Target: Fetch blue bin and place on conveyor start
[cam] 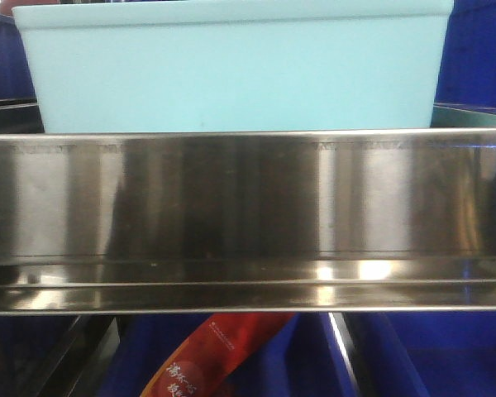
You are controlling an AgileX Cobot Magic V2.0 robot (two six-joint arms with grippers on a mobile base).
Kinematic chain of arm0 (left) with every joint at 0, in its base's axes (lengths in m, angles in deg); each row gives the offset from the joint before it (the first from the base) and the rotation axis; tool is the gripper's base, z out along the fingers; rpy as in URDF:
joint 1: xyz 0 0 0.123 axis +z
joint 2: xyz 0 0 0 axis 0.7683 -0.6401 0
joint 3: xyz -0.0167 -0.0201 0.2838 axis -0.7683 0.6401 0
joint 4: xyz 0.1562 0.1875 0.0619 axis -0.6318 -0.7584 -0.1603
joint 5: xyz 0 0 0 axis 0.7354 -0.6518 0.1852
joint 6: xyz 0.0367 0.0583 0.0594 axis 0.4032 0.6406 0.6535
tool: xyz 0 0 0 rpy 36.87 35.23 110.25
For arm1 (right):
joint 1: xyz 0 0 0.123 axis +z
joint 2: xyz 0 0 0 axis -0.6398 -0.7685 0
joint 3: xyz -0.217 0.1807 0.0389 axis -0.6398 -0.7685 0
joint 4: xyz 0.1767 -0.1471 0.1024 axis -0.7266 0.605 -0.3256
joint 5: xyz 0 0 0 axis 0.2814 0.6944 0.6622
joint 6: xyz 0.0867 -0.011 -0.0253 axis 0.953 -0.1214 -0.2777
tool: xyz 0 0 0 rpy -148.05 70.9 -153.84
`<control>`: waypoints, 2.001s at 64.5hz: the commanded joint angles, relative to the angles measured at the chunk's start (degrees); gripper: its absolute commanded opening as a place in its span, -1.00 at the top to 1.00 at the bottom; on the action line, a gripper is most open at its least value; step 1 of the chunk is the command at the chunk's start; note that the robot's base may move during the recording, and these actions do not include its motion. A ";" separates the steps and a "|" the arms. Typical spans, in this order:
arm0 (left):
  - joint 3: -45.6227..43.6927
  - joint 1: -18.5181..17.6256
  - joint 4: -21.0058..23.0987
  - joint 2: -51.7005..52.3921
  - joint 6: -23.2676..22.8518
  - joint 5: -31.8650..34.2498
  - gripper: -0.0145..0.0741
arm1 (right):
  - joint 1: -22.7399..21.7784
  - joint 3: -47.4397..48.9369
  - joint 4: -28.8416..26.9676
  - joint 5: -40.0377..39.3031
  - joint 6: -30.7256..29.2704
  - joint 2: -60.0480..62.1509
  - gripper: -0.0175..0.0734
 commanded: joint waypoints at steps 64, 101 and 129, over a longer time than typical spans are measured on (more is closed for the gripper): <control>-13.34 0.13 -0.26 0.24 -0.23 -5.97 0.92 | -0.05 15.16 -1.69 14.57 -0.30 0.22 0.98; -44.09 0.13 0.08 -22.83 -0.23 -28.57 0.92 | -0.05 48.76 -8.13 34.64 -0.30 -24.30 0.98; -47.65 0.02 5.40 -27.64 3.40 -27.04 0.92 | -0.05 52.43 -15.12 30.48 -0.66 -30.96 0.98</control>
